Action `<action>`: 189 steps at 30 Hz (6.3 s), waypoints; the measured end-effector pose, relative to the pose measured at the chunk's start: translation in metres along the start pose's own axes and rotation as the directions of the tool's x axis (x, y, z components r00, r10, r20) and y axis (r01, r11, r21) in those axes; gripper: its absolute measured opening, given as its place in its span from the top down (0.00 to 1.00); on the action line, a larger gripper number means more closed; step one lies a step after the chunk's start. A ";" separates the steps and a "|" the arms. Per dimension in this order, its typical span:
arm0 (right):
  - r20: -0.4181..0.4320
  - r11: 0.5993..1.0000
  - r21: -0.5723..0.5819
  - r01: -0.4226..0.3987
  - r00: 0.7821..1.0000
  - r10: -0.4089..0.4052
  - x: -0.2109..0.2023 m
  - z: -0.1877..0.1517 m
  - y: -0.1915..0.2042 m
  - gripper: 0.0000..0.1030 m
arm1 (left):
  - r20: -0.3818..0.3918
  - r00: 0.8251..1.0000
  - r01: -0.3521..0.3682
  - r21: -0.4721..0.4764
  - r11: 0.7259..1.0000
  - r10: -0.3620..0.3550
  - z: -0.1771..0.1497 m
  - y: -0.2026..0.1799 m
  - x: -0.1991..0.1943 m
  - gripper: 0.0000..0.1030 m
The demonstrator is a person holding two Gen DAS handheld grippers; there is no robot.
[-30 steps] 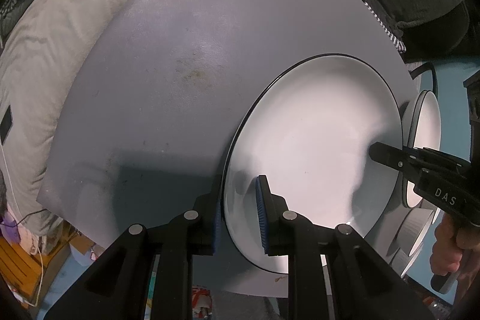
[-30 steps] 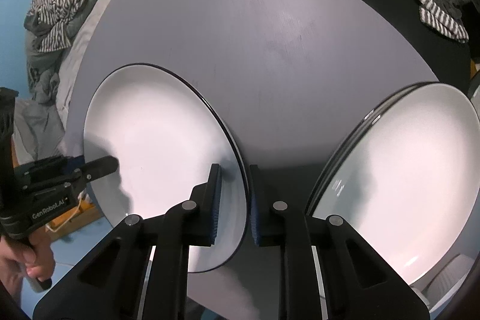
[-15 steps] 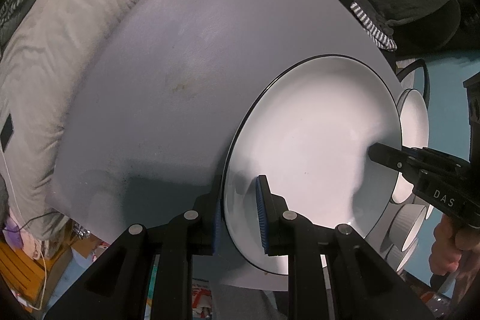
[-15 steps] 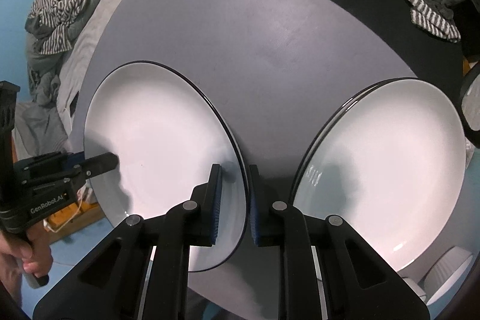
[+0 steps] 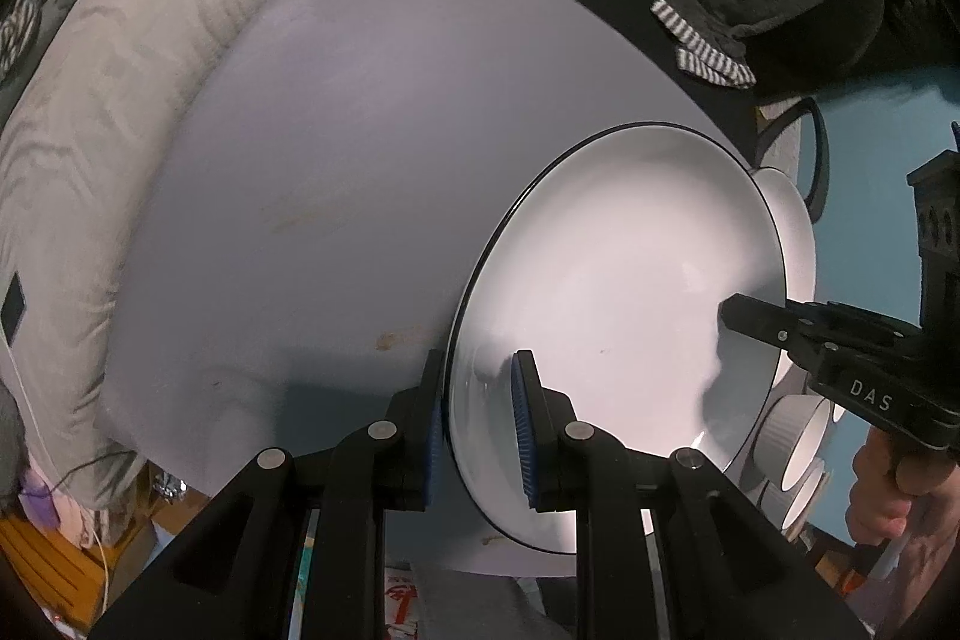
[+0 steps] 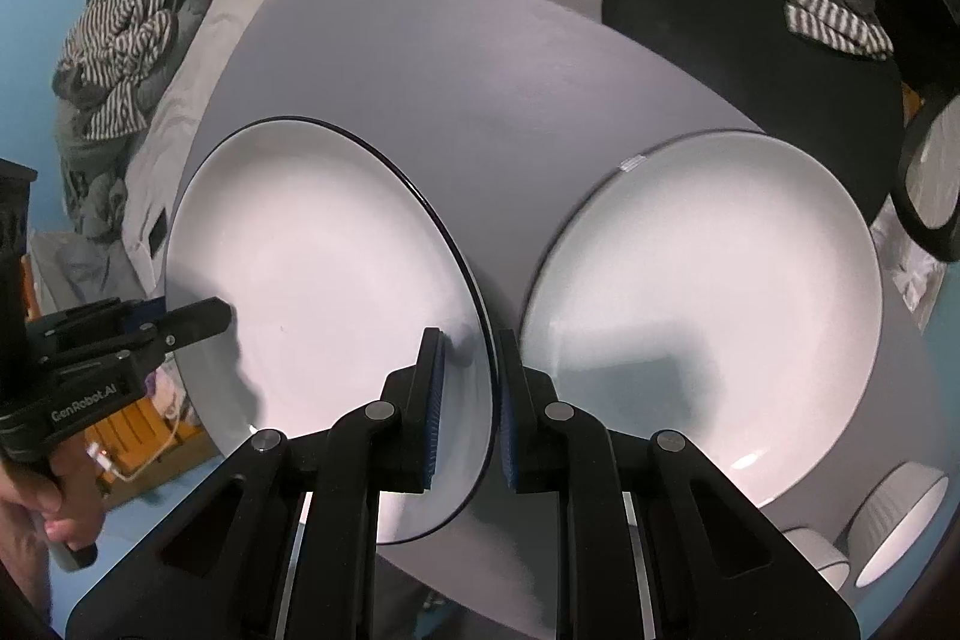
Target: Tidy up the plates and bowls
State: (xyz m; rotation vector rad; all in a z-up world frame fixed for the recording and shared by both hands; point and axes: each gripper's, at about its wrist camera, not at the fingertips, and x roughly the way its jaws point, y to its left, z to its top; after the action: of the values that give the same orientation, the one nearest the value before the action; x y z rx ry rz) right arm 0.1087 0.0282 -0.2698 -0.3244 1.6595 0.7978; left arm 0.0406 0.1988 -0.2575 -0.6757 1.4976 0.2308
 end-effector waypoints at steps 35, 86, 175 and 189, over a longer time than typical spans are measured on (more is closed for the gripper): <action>0.072 0.969 0.245 -0.016 0.997 -0.002 -0.047 -0.036 -0.137 0.84 | -0.073 0.996 -0.029 0.210 0.977 0.046 0.029 -0.131 0.042 0.81; 0.036 0.928 0.371 0.042 0.998 -0.059 -0.052 -0.019 -0.143 0.32 | -0.070 0.995 -0.049 0.213 0.976 0.065 0.026 -0.146 0.051 0.68; 0.491 0.752 0.640 0.157 0.670 -0.557 -0.291 -0.259 -0.096 0.29 | 0.392 0.888 -0.088 0.660 0.746 -0.241 -0.133 -0.307 -0.161 0.23; 0.445 0.674 0.727 0.133 0.657 -0.609 -0.299 -0.302 -0.116 0.29 | 0.329 0.904 -0.073 0.747 0.661 -0.272 -0.151 -0.348 -0.150 0.23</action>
State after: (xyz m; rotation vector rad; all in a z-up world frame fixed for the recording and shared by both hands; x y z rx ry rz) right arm 0.0283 -0.3166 -0.0072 0.0981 1.0022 -0.0698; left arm 0.0878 -0.1217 -0.0097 -0.0138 0.9889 -0.3245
